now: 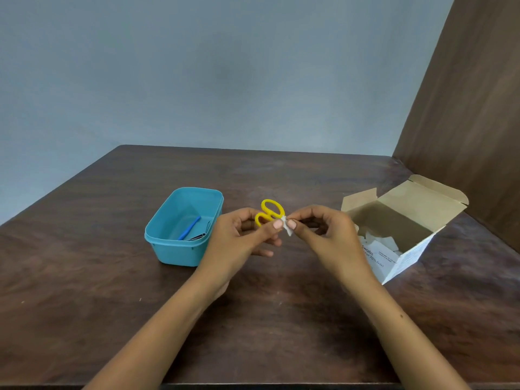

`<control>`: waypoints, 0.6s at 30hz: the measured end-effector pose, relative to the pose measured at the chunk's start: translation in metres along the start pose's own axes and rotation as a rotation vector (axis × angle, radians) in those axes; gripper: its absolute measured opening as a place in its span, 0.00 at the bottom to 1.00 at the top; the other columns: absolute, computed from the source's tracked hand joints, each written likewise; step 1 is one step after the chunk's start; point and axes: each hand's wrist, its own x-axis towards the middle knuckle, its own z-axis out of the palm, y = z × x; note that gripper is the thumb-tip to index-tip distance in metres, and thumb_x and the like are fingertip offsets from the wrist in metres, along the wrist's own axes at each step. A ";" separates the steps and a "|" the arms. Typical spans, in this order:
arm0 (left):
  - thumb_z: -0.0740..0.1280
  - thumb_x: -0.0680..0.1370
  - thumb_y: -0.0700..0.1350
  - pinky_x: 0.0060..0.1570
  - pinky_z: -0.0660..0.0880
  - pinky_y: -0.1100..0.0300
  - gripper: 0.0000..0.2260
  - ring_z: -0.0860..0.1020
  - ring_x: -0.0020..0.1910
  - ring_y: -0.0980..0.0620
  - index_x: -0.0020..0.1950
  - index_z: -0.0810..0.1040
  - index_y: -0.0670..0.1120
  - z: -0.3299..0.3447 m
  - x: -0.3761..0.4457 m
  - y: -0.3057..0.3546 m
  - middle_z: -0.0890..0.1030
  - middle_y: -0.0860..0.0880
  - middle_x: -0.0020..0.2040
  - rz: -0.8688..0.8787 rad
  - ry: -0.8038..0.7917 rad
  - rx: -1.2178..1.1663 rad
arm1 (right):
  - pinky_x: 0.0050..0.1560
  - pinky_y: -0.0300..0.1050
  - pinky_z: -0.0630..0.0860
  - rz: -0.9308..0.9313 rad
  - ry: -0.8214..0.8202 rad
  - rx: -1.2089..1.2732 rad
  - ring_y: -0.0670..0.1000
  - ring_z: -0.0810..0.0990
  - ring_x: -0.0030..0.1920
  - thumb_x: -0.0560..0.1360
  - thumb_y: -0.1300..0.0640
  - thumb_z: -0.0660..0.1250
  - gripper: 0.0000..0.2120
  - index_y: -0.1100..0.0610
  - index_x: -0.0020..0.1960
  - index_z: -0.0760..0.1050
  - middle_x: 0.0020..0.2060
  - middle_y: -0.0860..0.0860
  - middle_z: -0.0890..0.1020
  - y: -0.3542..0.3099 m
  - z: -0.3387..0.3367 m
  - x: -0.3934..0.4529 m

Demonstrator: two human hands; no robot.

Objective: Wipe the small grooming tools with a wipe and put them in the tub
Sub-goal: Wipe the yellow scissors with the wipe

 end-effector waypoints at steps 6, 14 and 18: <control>0.72 0.71 0.37 0.39 0.80 0.64 0.09 0.84 0.45 0.52 0.50 0.83 0.42 0.003 0.000 -0.005 0.86 0.46 0.44 -0.085 0.037 -0.152 | 0.38 0.33 0.76 0.147 0.035 0.298 0.43 0.82 0.36 0.71 0.65 0.71 0.06 0.55 0.39 0.81 0.33 0.47 0.84 -0.003 0.012 -0.006; 0.72 0.72 0.38 0.38 0.81 0.62 0.08 0.84 0.39 0.51 0.49 0.83 0.38 0.003 0.004 -0.009 0.86 0.42 0.43 -0.111 0.086 -0.134 | 0.42 0.28 0.71 -0.074 0.260 -0.108 0.42 0.78 0.42 0.73 0.61 0.69 0.08 0.49 0.41 0.76 0.40 0.45 0.81 -0.001 0.006 -0.005; 0.72 0.71 0.36 0.37 0.80 0.64 0.07 0.82 0.34 0.53 0.48 0.83 0.37 0.004 0.003 -0.011 0.85 0.42 0.38 -0.089 0.035 -0.099 | 0.40 0.42 0.74 -0.305 0.224 -0.354 0.44 0.77 0.41 0.74 0.59 0.69 0.02 0.54 0.43 0.78 0.41 0.46 0.80 -0.001 -0.001 -0.004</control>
